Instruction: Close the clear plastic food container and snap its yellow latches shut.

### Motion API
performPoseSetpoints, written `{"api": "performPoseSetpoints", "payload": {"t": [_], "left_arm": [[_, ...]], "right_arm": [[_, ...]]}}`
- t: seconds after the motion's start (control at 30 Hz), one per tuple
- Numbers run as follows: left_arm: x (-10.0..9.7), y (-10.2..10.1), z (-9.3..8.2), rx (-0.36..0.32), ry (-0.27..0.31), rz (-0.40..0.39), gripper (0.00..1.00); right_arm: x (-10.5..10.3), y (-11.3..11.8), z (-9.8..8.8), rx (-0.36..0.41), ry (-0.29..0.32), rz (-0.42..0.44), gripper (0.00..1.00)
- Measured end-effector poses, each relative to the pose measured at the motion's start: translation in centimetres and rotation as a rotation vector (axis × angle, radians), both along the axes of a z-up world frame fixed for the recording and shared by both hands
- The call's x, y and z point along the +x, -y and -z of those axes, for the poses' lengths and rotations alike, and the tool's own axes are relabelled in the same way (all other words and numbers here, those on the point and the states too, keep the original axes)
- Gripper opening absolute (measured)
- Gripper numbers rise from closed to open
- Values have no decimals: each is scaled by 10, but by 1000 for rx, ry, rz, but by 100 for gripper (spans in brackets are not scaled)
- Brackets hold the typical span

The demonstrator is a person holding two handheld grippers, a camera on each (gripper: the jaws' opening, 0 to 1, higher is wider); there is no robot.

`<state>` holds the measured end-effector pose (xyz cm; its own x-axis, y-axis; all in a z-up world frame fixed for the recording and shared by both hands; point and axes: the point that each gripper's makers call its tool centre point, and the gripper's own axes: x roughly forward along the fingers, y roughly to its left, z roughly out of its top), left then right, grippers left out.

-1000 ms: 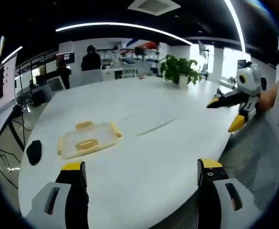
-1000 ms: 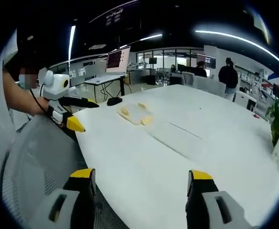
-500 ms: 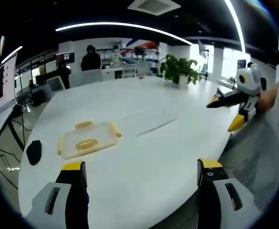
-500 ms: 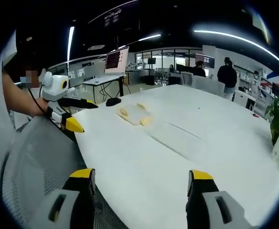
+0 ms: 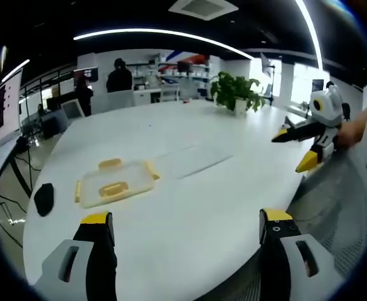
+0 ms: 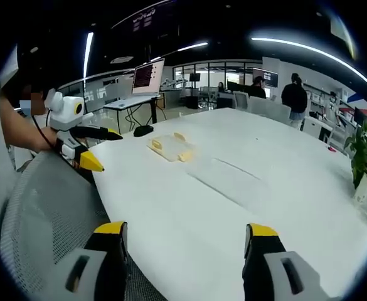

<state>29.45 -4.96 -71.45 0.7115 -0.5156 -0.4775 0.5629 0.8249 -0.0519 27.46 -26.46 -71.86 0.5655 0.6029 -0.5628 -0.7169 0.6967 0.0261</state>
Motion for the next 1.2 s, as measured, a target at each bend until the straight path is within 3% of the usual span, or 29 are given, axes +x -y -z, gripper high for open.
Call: {"api": "performPoseSetpoints", "payload": {"t": [0.5, 0.87, 1.2], "left_arm": [[-5, 5, -3, -40, -3, 17, 93], [-6, 16, -13, -28, 57, 76, 90], [-9, 17, -5, -13, 24, 90, 89]], "right_arm": [[-6, -5, -2, 13, 0, -23, 75], [3, 5, -1, 9, 1, 34, 77], [3, 6, 0, 10, -4, 39, 76]]}}
